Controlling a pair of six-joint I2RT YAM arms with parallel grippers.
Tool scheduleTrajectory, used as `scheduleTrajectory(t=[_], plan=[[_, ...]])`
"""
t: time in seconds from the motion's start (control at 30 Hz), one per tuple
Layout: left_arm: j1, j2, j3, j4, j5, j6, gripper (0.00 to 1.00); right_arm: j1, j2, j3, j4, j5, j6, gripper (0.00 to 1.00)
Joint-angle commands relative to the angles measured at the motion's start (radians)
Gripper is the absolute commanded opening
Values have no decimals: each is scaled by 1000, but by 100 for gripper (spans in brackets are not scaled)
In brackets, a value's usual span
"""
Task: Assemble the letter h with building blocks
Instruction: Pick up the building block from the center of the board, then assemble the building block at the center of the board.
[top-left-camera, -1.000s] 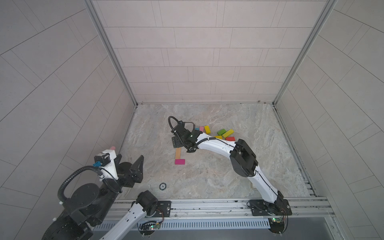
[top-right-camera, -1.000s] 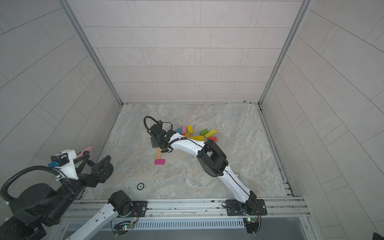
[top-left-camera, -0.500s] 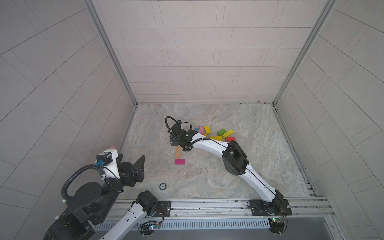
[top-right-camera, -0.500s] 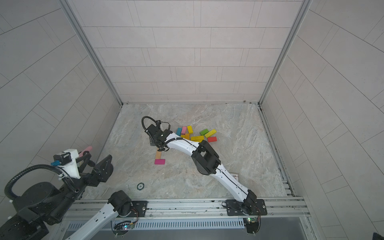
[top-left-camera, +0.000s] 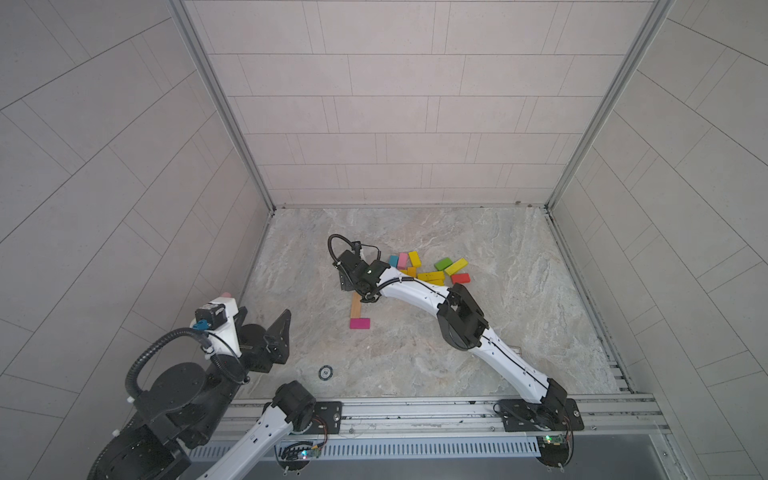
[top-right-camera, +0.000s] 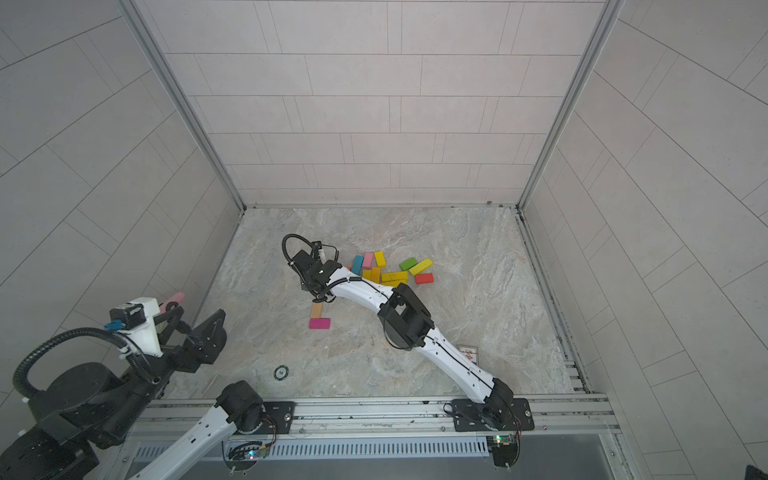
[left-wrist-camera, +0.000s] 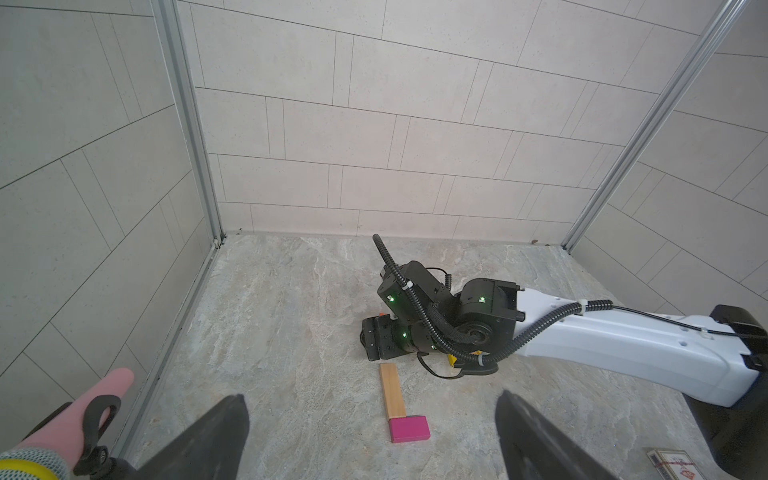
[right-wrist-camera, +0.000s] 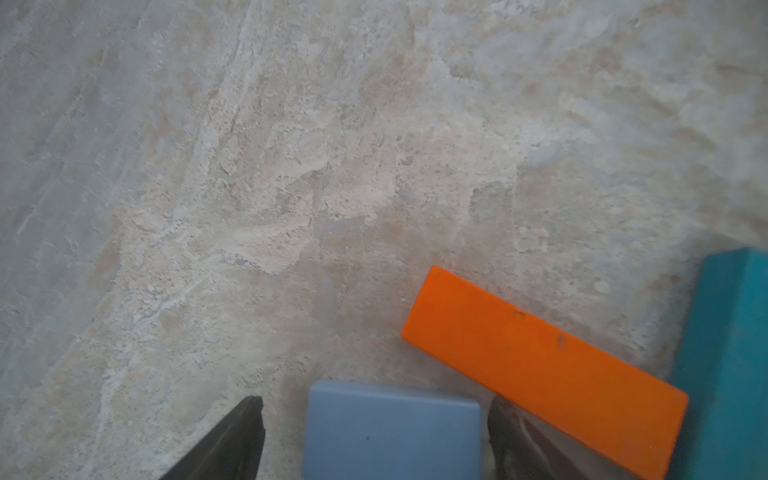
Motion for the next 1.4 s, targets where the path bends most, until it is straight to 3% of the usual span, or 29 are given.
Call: scheduleTrajectory(t=[0.0,0.37,0.7,0.8,1.1,1.37], plan=[[-6,-15,-10,10,-20,18,100,-2,48,36,-76,30,12,84],[-12,-19,-17,12,-29,19,100,-1,44,33,-54,60,-11,60],[-13,-18,-15,8,-29,15,100,-1,-150,-47,23,138,-27,57],[-12,-16,-11,7,-29,14,100,7,-276,-185,29,129,3,57],[-12,-28,-7,15,-20,5,100,99,-747,-923,212,120,193,57],[-13,-16,-20,28,-5,-3,100,163,-720,-1092,265,42,330,57]])
